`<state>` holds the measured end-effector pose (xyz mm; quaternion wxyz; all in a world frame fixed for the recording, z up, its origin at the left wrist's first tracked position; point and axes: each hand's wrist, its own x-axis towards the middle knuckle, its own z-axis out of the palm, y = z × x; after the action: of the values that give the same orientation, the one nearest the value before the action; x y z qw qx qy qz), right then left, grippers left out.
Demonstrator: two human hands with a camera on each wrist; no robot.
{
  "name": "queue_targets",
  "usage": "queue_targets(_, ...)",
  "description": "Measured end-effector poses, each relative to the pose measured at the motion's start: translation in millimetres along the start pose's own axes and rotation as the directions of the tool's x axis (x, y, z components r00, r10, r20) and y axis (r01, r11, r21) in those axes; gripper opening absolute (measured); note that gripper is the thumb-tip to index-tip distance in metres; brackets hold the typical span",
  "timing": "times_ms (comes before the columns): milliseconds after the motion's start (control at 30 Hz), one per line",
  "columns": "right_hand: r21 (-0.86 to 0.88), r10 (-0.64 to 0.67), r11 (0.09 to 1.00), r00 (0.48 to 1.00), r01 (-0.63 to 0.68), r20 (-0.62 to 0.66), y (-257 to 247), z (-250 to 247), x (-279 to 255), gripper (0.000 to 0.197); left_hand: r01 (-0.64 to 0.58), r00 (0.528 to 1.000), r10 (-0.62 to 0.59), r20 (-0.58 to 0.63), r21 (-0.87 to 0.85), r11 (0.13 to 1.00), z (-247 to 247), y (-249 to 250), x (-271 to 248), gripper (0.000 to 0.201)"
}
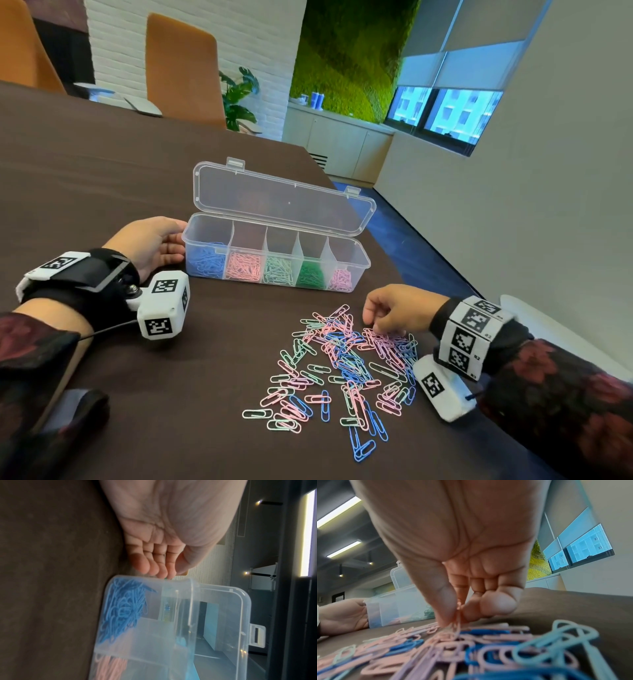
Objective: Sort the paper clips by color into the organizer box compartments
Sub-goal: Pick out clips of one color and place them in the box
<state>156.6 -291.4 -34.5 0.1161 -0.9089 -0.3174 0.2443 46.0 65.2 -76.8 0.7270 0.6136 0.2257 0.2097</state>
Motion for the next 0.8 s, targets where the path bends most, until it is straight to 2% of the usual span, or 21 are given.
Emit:
queue_targets(100, 0.157, -0.031, 0.987, 0.999, 0.037, -0.039, 2.2, -4.8, -1.7, 0.022, -0.007, 1.0, 0.007, 0.001, 0.001, 1.0, 0.3, 0.4, -1.2, 0.011)
queue_targets(167, 0.357, -0.067, 0.93, 0.996, 0.084, -0.057, 1.2, -7.7, -4.1, 0.02, -0.009, 1.0, 0.009, 0.001, 0.002, 1.0, 0.0, 0.6, -1.7, 0.012)
queue_targets(200, 0.5, -0.08, 0.86, 0.995, 0.103, -0.067, 0.8, -8.2, -5.1, 0.02, -0.009, 1.0, 0.009, 0.002, 0.002, 1.0, -0.1, 0.6, -1.7, 0.012)
queue_targets(267, 0.749, -0.09, 0.649, 0.991, 0.133, -0.098, 0.8, -7.5, -6.3, 0.022, -0.01, 1.0, 0.01, 0.004, 0.003, 1.0, -0.4, 0.9, -1.9, 0.011)
queue_targets(333, 0.878, -0.077, 0.457, 0.99, 0.143, -0.121, 0.2, -6.7, -7.0, 0.023, -0.01, 1.0, 0.01, 0.007, 0.011, 1.0, -0.5, 1.1, -2.5, 0.011)
queue_targets(400, 0.928, -0.028, 0.342, 0.989, 0.144, -0.144, 0.6, -7.3, -7.0, 0.023, -0.006, 1.0, 0.006, 0.007, 0.016, 1.0, -0.4, 1.3, -2.9, 0.012)
queue_targets(467, 0.946, 0.045, 0.291, 0.985, 0.146, -0.166, 2.8, -8.5, -6.8, 0.023, -0.001, 1.0, 0.001, 0.004, 0.018, 1.0, -0.3, 1.8, -3.0, 0.012)
queue_targets(567, 0.951, 0.124, 0.281, 0.978, 0.129, -0.169, 7.6, -7.8, -6.6, 0.022, 0.004, 1.0, -0.004, 0.006, 0.019, 1.0, 0.0, 1.7, -2.7, 0.011)
queue_targets(733, 0.973, 0.082, 0.21, 0.99, 0.092, -0.111, 9.9, -4.9, -9.5, 0.022, 0.003, 1.0, -0.003, 0.005, 0.02, 1.0, 0.8, 2.3, -3.7, 0.01)
queue_targets(800, 0.971, 0.067, 0.227, 0.993, 0.075, -0.093, 8.8, -5.6, -11.0, 0.022, 0.004, 1.0, -0.004, 0.005, 0.017, 1.0, 1.1, 2.9, -4.9, 0.011)
